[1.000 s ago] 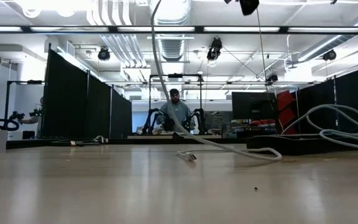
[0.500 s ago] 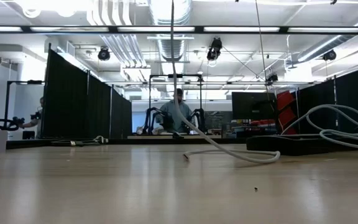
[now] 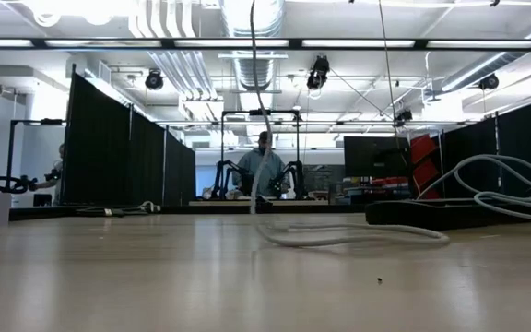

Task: Plug in charger cables
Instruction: Insert the top left white charger cable into the black outlet extension

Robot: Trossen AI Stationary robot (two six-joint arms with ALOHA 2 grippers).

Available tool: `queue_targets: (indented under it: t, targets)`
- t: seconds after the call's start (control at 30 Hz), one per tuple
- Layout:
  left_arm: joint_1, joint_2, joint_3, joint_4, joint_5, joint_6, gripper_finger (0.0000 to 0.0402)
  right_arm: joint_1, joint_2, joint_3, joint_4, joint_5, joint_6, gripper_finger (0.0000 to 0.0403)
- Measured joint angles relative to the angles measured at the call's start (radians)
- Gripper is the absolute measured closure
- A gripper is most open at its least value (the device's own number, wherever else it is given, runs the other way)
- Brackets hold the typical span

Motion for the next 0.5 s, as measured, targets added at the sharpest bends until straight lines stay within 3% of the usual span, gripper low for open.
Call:
queue_targets:
  t: [0.13, 0.3, 0.5]
  targets:
    - [0.0, 0.0, 0.0, 0.098, 0.012, 0.089, 0.0218, 0.0, 0.0, 0.0, -0.006, 0.0, 0.0, 0.0393]
    - [0.017, 0.0, 0.0, 0.166, 0.099, 0.122, 0.0273, 0.0, 0.002, 0.0, -0.007, 0.0, 0.0, 0.0393]
    - [0.032, 0.0, 0.0, 0.165, 0.162, 0.109, 0.038, 0.0, 0.006, -0.001, -0.009, 0.003, 0.019, 0.0393]
